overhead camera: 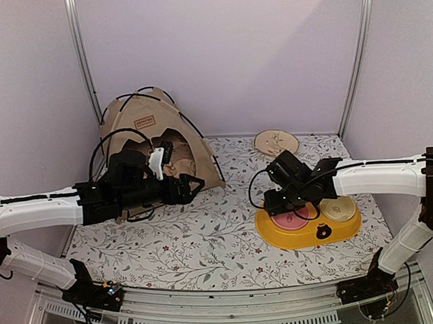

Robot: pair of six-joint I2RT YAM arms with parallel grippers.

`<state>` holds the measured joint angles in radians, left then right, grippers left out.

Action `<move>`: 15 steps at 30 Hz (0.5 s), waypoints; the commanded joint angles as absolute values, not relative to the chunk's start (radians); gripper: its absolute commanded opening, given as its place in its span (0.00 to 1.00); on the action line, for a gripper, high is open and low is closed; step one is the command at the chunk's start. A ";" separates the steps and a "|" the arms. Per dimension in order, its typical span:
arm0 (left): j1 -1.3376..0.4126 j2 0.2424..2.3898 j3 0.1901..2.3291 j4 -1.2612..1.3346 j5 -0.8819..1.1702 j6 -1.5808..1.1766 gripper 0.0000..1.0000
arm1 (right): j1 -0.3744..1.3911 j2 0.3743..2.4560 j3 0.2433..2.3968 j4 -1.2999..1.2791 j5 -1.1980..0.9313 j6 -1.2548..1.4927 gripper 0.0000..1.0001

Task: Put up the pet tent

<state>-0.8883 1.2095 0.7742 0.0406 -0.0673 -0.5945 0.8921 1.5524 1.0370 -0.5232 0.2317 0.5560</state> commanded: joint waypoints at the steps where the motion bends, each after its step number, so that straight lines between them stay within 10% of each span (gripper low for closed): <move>1: -0.872 1.191 0.784 0.062 -0.078 -0.582 1.00 | 0.888 1.492 1.058 -0.516 0.262 0.533 0.53; 10: -0.807 1.108 0.736 0.060 -0.098 -0.599 0.99 | 0.772 1.350 0.984 -0.439 0.223 0.486 0.99; 15: -0.743 1.026 0.694 0.067 -0.101 -0.580 0.99 | 0.660 1.262 0.914 -0.377 0.204 0.472 0.99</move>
<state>-0.7918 1.0851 0.7265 0.0410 -0.0906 -0.5957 0.7319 1.3300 0.9699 -0.4450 0.2199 0.4942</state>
